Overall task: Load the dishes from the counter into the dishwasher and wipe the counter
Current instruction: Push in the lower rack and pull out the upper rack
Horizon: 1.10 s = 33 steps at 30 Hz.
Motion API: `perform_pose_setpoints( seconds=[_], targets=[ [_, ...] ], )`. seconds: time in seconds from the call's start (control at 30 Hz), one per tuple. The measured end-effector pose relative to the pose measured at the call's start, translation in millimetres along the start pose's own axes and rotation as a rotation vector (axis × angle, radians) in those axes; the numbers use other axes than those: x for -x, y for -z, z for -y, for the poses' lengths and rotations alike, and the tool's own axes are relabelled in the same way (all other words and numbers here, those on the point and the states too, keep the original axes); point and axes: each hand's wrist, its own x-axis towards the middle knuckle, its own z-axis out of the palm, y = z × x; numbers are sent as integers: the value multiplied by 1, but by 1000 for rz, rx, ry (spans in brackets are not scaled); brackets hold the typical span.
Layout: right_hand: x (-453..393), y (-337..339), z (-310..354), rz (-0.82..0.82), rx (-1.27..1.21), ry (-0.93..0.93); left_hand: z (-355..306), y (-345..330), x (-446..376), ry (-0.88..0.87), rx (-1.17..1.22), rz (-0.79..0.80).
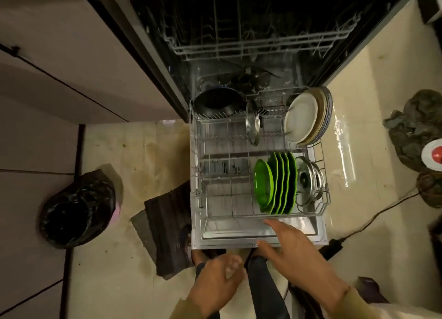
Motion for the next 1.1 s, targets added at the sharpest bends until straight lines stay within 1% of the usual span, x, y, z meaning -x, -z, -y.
perform_pose_setpoints(
  seconds=[0.03, 0.17, 0.27, 0.3, 0.33, 0.4, 0.43, 0.47, 0.5, 0.57, 0.67, 0.77, 0.87, 1.1],
  targets=[
    [-15, -14, -10, 4, -11, -21, 5, -2, -20, 19, 23, 16],
    [-65, -73, -49, 41, -41, -86, 30, -18, -91, 61, 59, -28],
    [-96, -118, -80, 107, -177, -211, 45, -34, -135, 115, 191, -73],
    [-105, -132, -91, 129, -290, -288, 51, -40, -147, 170, 293, -86],
    [-111, -144, -101, 135, -457, -384, 54, -43, -158, 246, 426, -101],
    [-124, -159, -121, 63, -872, -575, 64, -49, -178, 384, 687, -134],
    [-130, -163, -128, 23, -1081, -644, 68, -49, -185, 411, 777, -146],
    [-136, -162, -133, 2, -1252, -670, 71, -47, -190, 417, 842, -158],
    [-141, -159, -136, -9, -1371, -671, 73, -46, -195, 422, 897, -174],
    [-150, -147, -137, -10, -1502, -620, 75, -44, -202, 435, 964, -196],
    [-158, -141, -130, -11, -1580, -602, 74, -47, -204, 425, 974, -224],
    [-161, -144, -128, -66, -1604, -614, 69, -49, -209, 408, 998, -248],
    [-169, -136, -125, -79, -1603, -565, 59, -42, -221, 381, 1014, -280],
    [-217, -93, -114, -53, -1514, -410, 33, -10, -258, 209, 1026, -370]
  ],
)
